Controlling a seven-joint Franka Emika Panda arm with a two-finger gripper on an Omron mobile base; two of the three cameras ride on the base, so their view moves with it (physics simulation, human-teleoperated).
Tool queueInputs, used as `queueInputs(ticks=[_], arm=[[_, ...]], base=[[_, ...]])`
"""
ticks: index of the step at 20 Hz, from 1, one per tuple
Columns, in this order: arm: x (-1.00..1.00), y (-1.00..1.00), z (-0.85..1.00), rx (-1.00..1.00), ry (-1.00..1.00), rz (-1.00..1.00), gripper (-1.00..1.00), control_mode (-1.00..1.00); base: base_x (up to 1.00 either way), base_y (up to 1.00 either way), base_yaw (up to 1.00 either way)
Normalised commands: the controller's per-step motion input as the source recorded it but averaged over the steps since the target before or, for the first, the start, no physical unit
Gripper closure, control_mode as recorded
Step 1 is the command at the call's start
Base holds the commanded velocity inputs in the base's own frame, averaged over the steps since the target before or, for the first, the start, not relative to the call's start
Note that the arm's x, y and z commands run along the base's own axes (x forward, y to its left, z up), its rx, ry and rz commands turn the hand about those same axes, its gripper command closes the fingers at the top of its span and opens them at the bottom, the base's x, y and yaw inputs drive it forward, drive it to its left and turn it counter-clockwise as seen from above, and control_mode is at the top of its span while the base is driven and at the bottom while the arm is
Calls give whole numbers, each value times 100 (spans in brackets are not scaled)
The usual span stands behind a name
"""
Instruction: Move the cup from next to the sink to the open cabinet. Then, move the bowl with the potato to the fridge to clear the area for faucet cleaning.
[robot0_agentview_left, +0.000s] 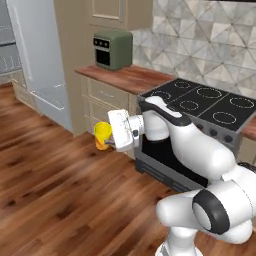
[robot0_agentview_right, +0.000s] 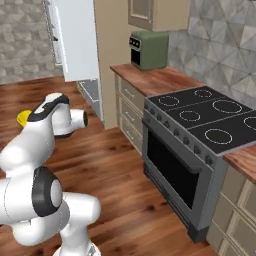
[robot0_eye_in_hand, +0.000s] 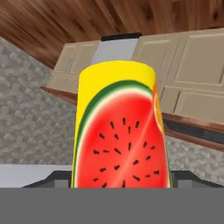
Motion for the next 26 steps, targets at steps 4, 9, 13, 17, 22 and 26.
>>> queueInputs(ticks=[4,9,13,17,22,26], arm=[[0,0,0,0,0,0,100,100],[0,0,0,0,0,0,100,100],[0,0,0,0,0,0,100,100],[0,0,0,0,0,0,100,100],[0,0,0,0,0,0,100,100],[0,0,0,0,0,0,100,100]], base=[[94,22,-30],[23,0,-60],[0,-8,-86],[0,-5,-85],[0,-4,-77],[0,-12,-63]])
